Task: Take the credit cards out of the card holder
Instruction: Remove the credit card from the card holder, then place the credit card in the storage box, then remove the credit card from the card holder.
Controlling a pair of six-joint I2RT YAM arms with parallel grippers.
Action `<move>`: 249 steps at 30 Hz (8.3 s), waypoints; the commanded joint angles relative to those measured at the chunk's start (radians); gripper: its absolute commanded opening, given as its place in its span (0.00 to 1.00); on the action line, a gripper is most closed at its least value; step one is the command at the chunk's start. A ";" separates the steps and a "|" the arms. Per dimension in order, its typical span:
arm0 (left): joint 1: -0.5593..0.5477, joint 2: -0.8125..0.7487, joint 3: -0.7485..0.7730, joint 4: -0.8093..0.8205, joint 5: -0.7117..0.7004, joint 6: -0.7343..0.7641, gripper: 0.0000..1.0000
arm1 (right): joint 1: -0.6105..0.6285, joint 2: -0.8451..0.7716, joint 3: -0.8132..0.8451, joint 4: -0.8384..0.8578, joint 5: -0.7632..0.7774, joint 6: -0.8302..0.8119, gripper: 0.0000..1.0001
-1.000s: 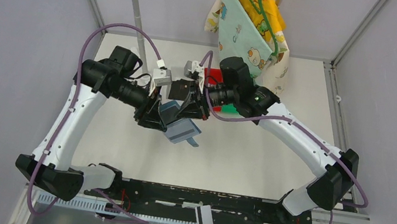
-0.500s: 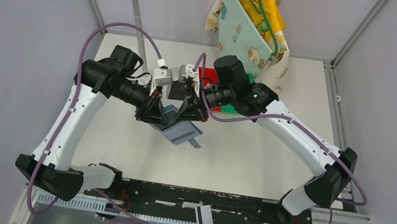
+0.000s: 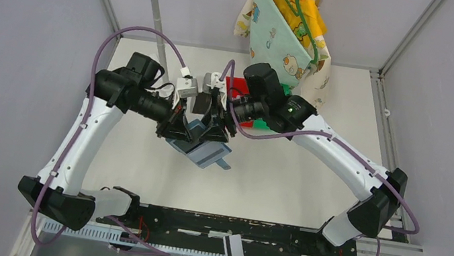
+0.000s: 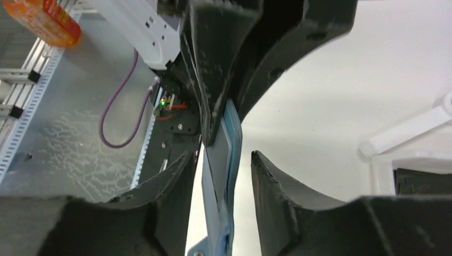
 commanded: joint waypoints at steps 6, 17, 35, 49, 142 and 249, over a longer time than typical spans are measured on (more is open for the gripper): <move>0.002 0.005 -0.026 0.263 -0.056 -0.316 0.02 | -0.074 -0.221 -0.235 0.409 0.246 0.208 0.98; 0.127 0.040 -0.013 0.482 0.005 -0.619 0.02 | -0.168 -0.423 -0.684 1.145 0.169 0.831 0.78; 0.223 0.013 -0.027 0.518 0.335 -0.704 0.02 | -0.088 -0.100 -0.638 1.655 0.123 1.263 0.72; 0.227 -0.005 -0.012 0.512 0.356 -0.681 0.02 | -0.087 -0.135 -0.585 1.433 0.076 1.117 0.68; 0.347 -0.098 0.173 0.037 0.186 -0.119 0.04 | -0.264 0.535 0.113 0.495 0.440 0.641 0.00; 0.342 -0.191 0.107 0.441 0.484 -0.590 0.05 | -0.086 -0.027 -0.716 1.920 0.130 1.304 0.46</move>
